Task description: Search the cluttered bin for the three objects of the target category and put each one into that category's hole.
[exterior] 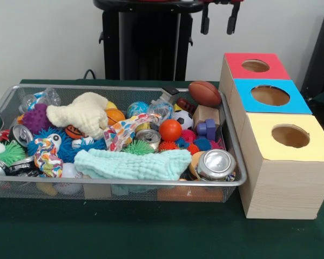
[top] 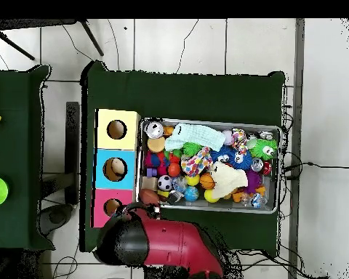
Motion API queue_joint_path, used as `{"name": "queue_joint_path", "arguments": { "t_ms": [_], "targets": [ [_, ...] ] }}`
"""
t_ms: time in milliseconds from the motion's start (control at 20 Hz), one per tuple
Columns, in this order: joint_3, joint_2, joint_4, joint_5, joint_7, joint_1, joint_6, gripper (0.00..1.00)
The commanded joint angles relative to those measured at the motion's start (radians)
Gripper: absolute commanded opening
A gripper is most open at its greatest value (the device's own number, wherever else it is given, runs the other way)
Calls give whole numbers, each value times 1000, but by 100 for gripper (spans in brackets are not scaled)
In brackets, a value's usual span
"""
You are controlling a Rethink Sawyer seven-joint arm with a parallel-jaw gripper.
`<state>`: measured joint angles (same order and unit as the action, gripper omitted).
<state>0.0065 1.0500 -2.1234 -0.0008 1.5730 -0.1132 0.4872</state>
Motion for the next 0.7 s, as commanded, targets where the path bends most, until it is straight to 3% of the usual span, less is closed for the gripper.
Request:
{"name": "queue_joint_path", "arguments": {
  "t_ms": [50,300,700],
  "targets": [
    [101,-99,157,-56,9,-39,6,100],
    [128,-182,250,-71,-25,-65,-1,100],
    [199,-271,305,-122,-69,-126,-50,100]
  ]
}}
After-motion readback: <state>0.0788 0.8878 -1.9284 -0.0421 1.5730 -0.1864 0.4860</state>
